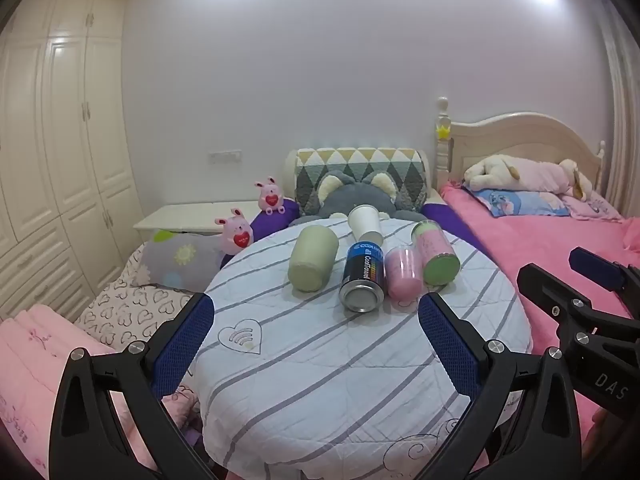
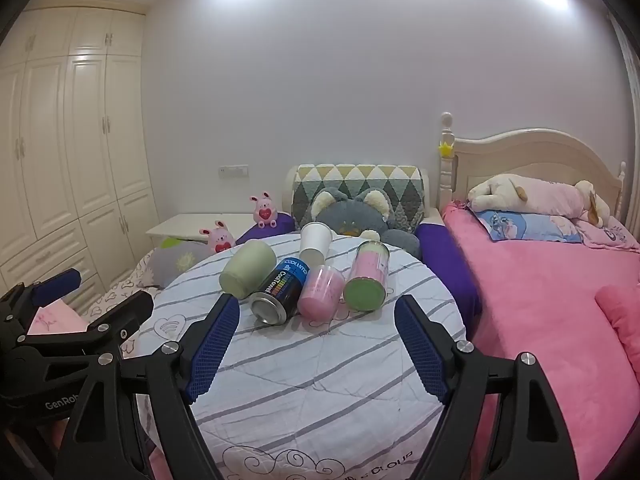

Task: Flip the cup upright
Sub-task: 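Move the right gripper toward the pink-labelled jar lying on its side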

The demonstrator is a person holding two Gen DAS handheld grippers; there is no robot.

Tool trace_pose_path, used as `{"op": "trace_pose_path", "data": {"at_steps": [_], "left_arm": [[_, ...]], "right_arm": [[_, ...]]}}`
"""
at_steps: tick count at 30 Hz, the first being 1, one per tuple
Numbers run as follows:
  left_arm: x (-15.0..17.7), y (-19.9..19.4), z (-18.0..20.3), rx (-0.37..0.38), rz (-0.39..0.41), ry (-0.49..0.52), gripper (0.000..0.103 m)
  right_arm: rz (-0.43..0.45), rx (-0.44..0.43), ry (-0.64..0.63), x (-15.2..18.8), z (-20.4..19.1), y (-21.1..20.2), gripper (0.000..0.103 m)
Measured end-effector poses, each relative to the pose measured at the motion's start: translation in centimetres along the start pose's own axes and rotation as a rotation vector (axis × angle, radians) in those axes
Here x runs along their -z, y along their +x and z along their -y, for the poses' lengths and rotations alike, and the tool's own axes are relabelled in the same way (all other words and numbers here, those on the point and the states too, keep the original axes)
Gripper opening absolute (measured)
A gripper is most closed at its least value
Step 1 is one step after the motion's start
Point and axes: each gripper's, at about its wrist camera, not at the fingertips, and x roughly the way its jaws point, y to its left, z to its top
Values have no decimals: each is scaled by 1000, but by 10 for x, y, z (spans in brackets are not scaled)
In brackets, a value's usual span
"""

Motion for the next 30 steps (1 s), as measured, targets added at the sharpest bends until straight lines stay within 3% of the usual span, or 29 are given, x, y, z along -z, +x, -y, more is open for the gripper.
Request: {"op": "trace_pose_path", "data": {"at_steps": [18,30], "left_arm": [[1,8,0,-7,-8,-7,103],[3,40,6,-15,-69,2,103]], "right_arm": [[-18,20,15,3,10,11,81],[-48,21,37,3,20,26,81]]}}
